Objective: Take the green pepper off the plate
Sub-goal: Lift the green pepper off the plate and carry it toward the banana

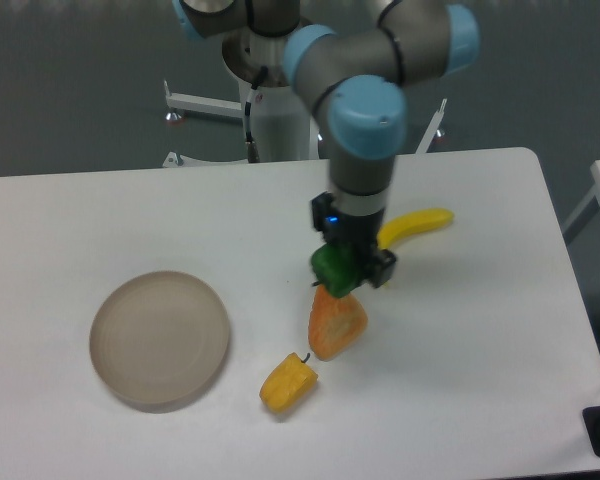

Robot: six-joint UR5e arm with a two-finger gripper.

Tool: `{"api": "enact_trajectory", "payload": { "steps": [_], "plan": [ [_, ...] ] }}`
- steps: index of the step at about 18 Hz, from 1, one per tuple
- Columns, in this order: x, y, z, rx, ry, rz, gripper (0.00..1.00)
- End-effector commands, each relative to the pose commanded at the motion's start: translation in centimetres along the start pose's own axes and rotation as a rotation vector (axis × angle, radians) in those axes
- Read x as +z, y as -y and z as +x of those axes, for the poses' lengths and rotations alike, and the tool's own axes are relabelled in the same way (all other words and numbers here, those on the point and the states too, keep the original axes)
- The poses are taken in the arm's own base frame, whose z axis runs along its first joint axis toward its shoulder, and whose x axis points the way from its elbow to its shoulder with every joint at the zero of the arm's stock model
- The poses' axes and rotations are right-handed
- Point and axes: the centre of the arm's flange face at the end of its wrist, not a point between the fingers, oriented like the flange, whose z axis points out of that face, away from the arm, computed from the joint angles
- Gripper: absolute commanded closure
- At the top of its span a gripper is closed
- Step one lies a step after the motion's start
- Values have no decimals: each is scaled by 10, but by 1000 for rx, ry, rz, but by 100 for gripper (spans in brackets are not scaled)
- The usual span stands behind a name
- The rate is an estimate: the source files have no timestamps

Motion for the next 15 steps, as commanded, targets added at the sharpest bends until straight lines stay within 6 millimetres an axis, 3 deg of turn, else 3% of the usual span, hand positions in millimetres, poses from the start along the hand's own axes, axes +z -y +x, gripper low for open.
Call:
{"api": "enact_trajectory", "payload": {
  "steps": [4,15],
  "plan": [
    [10,-34,-5,72,-35,-13,80],
    [18,-35,-5,77,-44,-44,81]
  ]
}}
